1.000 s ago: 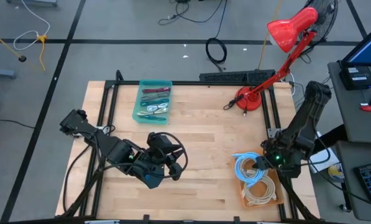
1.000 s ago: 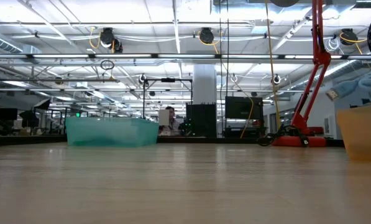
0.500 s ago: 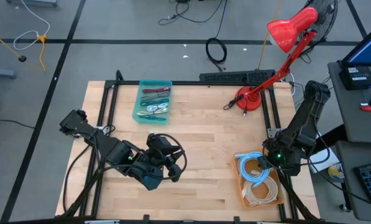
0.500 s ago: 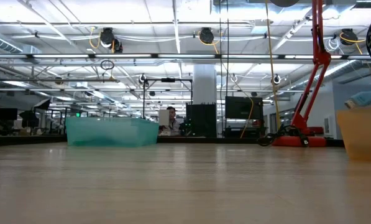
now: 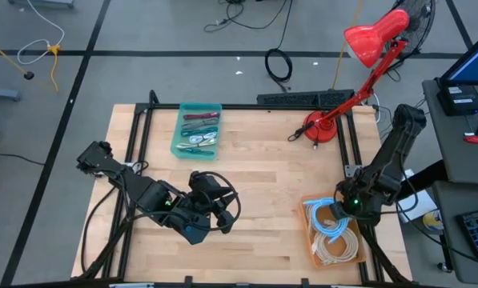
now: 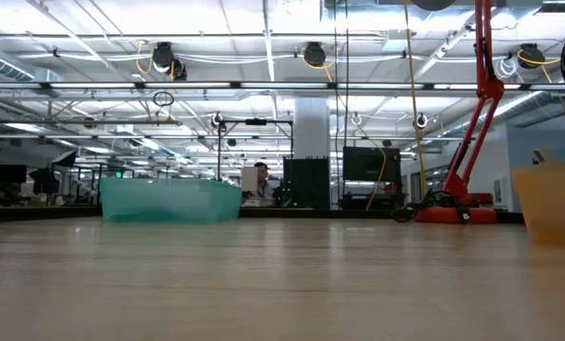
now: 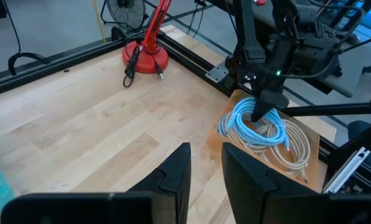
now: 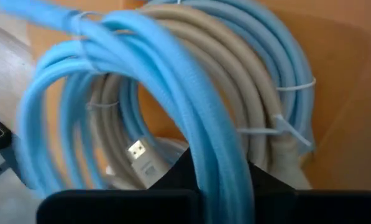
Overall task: Pick & Place USB Port
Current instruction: Put the blue HDMI cable into the orange bin
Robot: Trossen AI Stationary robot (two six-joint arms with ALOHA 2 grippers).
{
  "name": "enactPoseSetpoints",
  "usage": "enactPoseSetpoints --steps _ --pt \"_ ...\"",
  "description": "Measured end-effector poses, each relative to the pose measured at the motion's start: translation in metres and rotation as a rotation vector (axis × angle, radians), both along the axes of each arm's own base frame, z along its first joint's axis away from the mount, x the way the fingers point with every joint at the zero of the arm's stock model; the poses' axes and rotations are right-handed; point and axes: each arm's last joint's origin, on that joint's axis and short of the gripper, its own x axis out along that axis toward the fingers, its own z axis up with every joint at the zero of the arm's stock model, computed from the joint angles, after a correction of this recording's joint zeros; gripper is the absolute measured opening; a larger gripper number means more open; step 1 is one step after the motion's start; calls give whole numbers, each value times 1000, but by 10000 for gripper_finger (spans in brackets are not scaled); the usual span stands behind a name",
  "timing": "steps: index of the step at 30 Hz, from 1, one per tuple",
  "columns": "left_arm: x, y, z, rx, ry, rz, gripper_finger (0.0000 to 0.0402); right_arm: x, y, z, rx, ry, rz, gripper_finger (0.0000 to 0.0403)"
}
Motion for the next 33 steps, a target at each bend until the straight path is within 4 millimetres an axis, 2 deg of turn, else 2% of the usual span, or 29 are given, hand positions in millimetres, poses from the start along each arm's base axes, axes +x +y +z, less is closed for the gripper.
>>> enactPoseSetpoints --steps 3,8,28,33 --pt "0 0 0 0 0 0 92 1 1 -8 19 -2 -4 31" --pt "0 0 0 0 0 1 92 1 2 -10 37 6 0 52" --pt "1 0 -1 8 -1 8 92 0 4 -9 81 38 38 63" --pt "4 -1 -5 10 5 13 92 1 5 -9 92 33 37 111"
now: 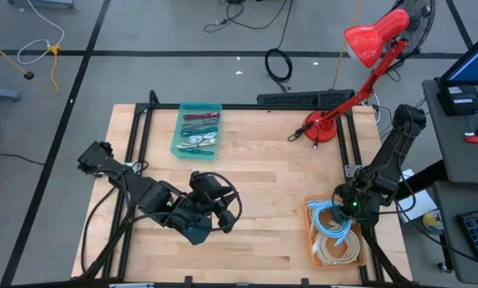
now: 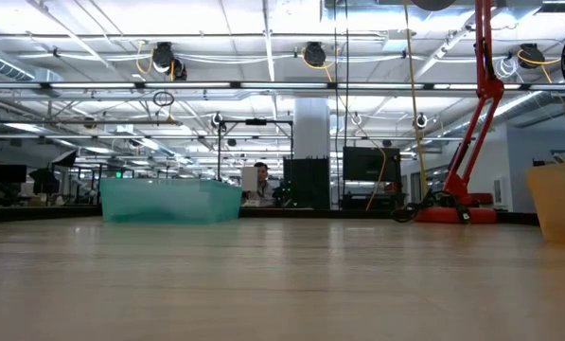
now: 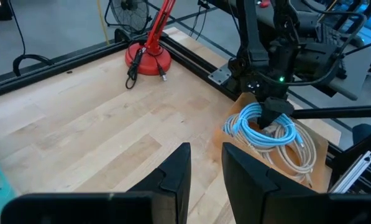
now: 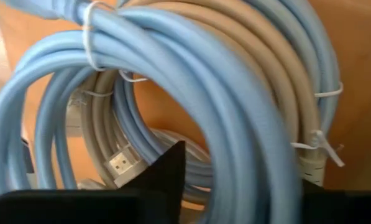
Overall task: Pick & Place USB Port
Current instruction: Put the blue HDMI cable into the orange bin
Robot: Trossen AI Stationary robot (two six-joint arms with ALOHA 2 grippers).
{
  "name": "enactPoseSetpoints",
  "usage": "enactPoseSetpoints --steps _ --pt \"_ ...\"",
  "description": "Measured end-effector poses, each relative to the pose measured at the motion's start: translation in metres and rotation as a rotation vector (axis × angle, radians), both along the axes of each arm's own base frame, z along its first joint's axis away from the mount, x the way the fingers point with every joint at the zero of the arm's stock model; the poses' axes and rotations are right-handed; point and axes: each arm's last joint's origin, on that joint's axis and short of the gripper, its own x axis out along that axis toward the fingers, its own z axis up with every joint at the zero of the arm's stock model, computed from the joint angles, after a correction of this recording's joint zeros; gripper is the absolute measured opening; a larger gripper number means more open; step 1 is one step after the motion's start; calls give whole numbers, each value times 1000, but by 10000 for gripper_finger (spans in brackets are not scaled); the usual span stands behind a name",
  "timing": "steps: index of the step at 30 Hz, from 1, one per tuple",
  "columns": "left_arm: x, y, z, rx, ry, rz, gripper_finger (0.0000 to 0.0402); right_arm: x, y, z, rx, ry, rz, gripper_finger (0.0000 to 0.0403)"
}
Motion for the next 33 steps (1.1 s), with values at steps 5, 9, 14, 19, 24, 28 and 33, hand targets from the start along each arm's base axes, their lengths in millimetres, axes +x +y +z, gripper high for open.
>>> enactPoseSetpoints --steps 5,9,14,19,24,28,33 --pt "6 -5 -10 -5 12 8 92 0 1 1 17 -1 -18 196" --pt "9 -7 -14 -27 24 -1 92 0 1 4 71 -13 -22 248" --pt "14 -7 -20 -31 42 -3 92 -2 -3 9 122 -27 -14 266" --pt "13 -7 -18 -35 33 -2 92 -5 -8 14 160 -43 13 256" --pt "13 -7 -18 -31 29 6 92 -9 -14 15 158 -39 14 243" --pt "13 -7 -18 -36 24 6 92 -13 -22 13 117 -22 -8 235" --pt "14 -6 -17 -27 20 15 92 -14 -28 13 96 -42 -45 226"
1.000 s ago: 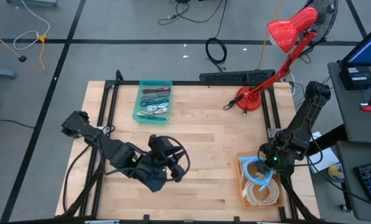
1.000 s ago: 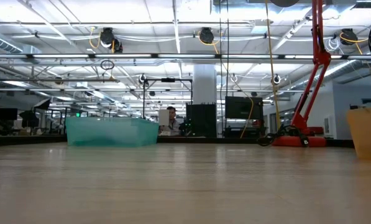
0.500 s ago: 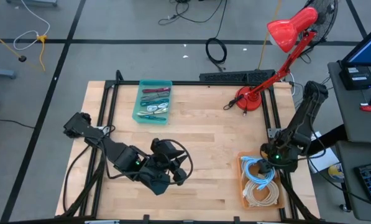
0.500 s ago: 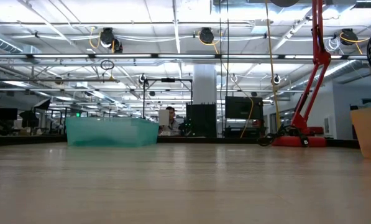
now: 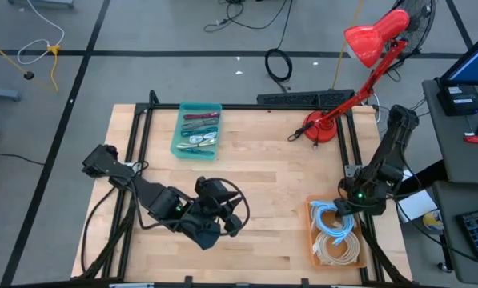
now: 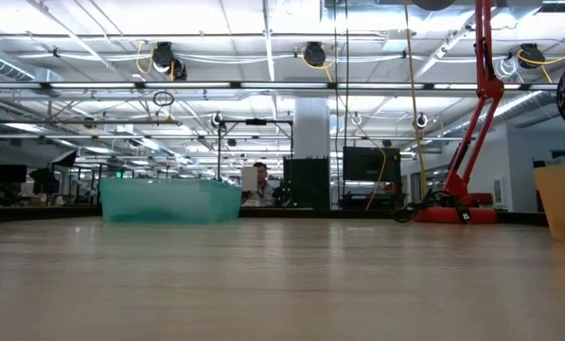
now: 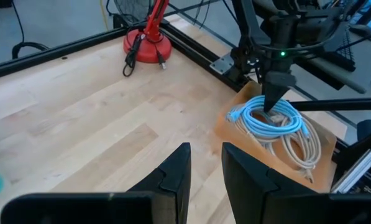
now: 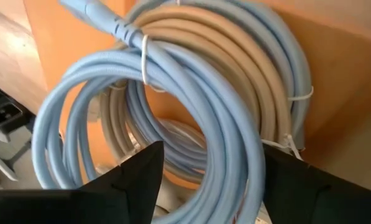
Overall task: Pick & Place USB Port
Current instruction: Put the blue HDMI cable into the orange bin
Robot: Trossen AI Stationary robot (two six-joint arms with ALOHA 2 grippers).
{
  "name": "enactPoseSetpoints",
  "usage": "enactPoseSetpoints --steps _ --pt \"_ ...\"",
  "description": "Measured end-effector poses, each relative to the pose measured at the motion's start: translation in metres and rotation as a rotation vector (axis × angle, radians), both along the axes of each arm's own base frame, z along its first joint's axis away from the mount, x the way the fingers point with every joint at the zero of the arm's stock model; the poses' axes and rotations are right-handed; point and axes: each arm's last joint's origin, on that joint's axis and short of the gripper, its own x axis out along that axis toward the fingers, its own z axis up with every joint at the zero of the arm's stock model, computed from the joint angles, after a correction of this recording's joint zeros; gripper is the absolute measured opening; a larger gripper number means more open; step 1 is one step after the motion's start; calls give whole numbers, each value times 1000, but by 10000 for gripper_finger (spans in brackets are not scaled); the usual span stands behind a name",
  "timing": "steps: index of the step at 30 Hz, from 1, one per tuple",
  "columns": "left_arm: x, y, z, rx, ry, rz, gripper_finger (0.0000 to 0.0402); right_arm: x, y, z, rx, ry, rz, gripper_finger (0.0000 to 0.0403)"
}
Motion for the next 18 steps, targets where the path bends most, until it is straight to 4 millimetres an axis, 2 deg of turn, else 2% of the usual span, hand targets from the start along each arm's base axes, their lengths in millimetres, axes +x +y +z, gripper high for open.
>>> enactPoseSetpoints --steps 6,11,18 --pt "4 5 1 5 3 1 92 5 -1 3 -12 -84 -41 222" --pt "9 7 4 19 -12 -27 92 9 -4 16 -20 -204 -75 221" --pt "13 11 6 35 -12 -61 92 10 -10 23 -57 -206 -82 221"
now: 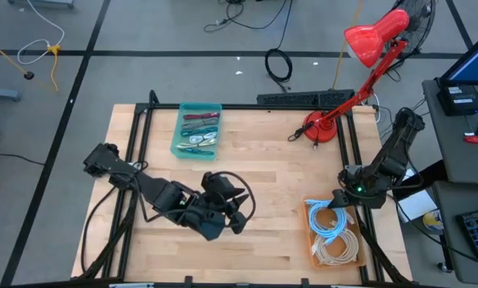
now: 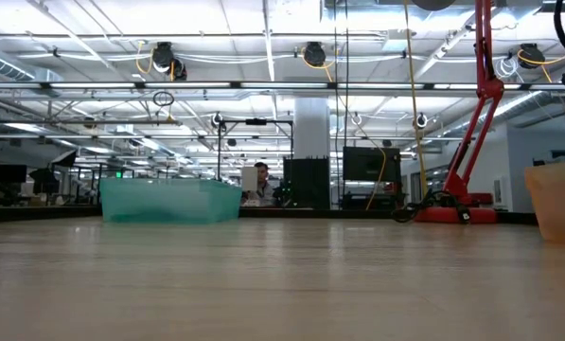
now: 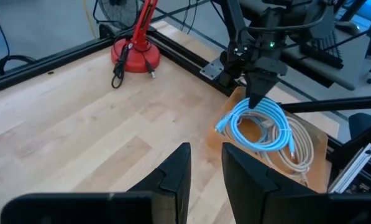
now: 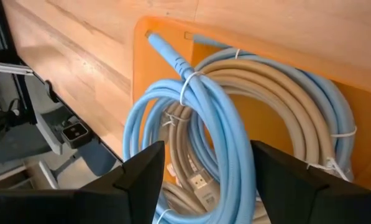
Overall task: Pick & Place USB Port
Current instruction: Put the blue HDMI cable into the orange bin
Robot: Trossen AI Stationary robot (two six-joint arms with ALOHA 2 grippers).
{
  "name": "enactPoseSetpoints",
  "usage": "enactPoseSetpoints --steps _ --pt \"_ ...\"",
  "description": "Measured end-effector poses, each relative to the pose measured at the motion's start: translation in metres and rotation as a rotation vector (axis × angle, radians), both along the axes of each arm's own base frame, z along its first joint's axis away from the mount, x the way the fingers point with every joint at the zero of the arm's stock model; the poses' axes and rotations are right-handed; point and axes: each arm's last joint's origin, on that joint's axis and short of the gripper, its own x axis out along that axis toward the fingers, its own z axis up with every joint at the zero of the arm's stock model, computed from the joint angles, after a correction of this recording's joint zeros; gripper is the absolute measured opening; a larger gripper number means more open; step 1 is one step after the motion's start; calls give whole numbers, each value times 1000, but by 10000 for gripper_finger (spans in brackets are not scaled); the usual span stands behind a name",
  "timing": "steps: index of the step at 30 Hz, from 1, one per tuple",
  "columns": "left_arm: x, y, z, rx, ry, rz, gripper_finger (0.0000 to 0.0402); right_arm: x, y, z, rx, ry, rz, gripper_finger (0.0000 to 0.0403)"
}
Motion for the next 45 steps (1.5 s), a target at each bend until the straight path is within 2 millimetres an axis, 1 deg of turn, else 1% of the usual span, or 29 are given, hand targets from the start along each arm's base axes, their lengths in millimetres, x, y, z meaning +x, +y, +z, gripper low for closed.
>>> enactPoseSetpoints --steps 5,16,20,24,27,30,38,45 --pt "0 0 0 3 5 -6 92 -1 -1 0 12 35 15 221" --pt "0 -1 0 -6 11 -20 92 2 -4 0 11 36 -31 221" --pt "0 -1 0 -8 11 -23 92 2 -4 0 14 33 -32 209" --pt "0 -2 -1 -14 14 -31 92 2 -4 2 12 24 22 186" --pt "0 -2 -1 -23 18 -41 92 1 -4 11 -7 -23 77 166" --pt "0 -2 -1 -23 19 -42 92 1 -7 17 -36 -59 83 145" --pt "1 0 -1 -13 24 -43 92 1 -9 17 -51 -67 92 91" --pt "1 0 -1 -13 23 -42 92 4 -9 16 -67 -53 59 14"
